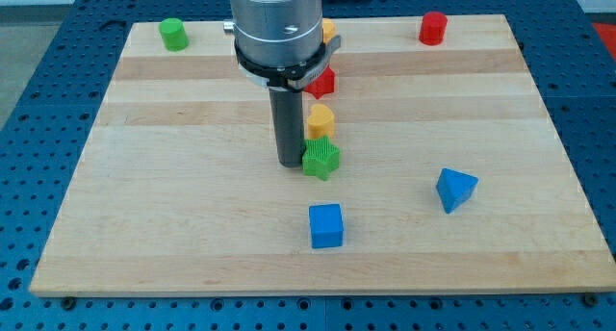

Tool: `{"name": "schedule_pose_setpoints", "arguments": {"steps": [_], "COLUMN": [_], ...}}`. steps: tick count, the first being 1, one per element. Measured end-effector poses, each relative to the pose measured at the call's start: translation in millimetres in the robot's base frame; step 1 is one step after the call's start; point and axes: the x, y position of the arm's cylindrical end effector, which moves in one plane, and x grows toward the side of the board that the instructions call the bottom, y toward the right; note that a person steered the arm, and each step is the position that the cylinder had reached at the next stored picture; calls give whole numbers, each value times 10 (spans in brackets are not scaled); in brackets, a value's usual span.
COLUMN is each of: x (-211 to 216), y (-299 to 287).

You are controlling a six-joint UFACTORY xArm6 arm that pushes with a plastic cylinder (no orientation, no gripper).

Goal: Slide the blue triangle above the blue cube

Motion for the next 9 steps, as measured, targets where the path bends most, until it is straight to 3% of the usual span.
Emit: {"name": "schedule_pose_setpoints", "arguments": {"steps": [1,3,5,7,9], "x": [118,927,1372,1519,1464], "y": [-124,-226,-158,570,1702]}}
